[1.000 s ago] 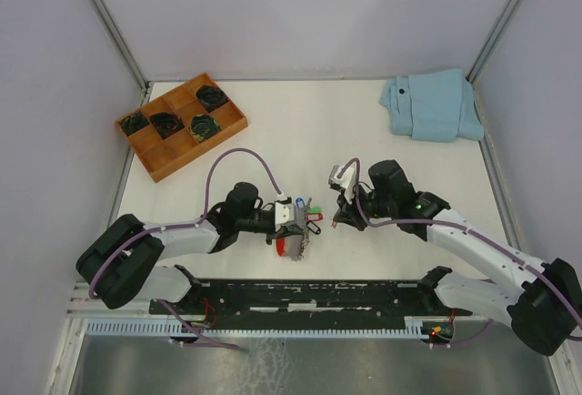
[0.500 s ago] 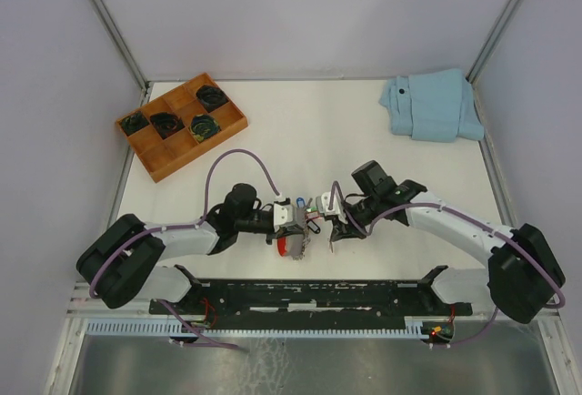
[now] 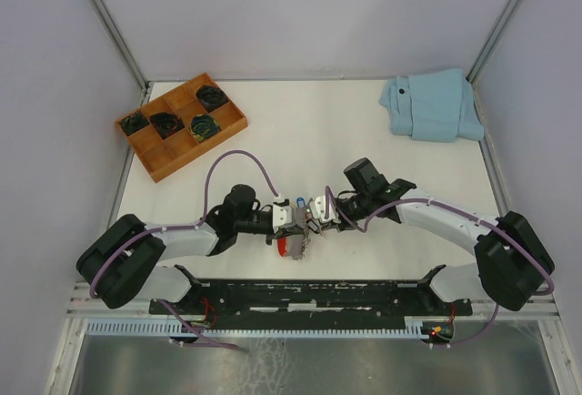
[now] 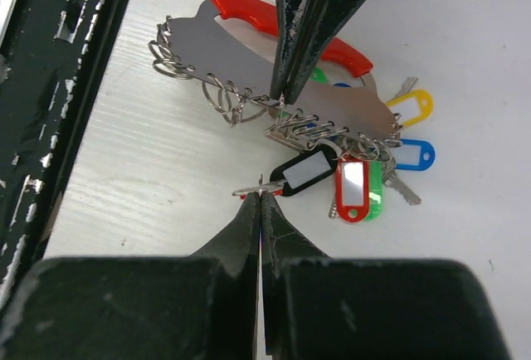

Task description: Put the keys on the keyring

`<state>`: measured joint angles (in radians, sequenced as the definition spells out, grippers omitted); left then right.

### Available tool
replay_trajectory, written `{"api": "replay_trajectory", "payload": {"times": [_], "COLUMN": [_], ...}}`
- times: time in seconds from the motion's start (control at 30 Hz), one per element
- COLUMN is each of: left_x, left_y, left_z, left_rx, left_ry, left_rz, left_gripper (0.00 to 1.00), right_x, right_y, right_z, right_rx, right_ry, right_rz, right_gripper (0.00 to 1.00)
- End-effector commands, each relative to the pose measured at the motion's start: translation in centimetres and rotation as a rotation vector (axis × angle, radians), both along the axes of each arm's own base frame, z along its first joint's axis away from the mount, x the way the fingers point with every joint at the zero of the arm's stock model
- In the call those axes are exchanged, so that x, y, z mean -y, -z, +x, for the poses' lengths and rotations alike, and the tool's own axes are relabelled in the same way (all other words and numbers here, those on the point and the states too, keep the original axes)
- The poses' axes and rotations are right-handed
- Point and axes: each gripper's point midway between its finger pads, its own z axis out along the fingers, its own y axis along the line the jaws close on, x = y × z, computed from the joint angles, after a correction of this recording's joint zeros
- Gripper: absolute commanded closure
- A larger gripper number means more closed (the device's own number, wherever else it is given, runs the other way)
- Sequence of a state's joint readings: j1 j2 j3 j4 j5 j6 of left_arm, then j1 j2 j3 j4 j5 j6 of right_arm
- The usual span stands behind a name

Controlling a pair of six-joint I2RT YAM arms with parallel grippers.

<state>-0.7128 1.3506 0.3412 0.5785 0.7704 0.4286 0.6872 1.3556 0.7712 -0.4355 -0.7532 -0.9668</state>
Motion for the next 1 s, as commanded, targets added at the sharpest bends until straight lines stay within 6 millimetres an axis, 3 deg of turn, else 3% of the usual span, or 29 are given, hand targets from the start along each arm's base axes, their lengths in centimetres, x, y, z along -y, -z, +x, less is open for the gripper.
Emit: {"api": "replay_trajectory", "payload": {"times": [0.0,0.97], "left_x": [0.7,0.8], "left_y": [-1.5,-1.6], "left_z": [-0.1,0.0], "left_rx": [0.007,-0.002], "left_ry": [0.026,0.024], "left_rz": [-0.062,-0.068], "left_gripper": [0.97,0.97], "right_x": [-1.2,-3.3], "right_y": [-0.6,0.2], "right_z": [1.3,0.7], "right_rx": [0.096,0.091], "right_ry": [-0.016,-0.055], "right_rz": [0.058,0.098], "right_gripper": [0.99,0.99]}}
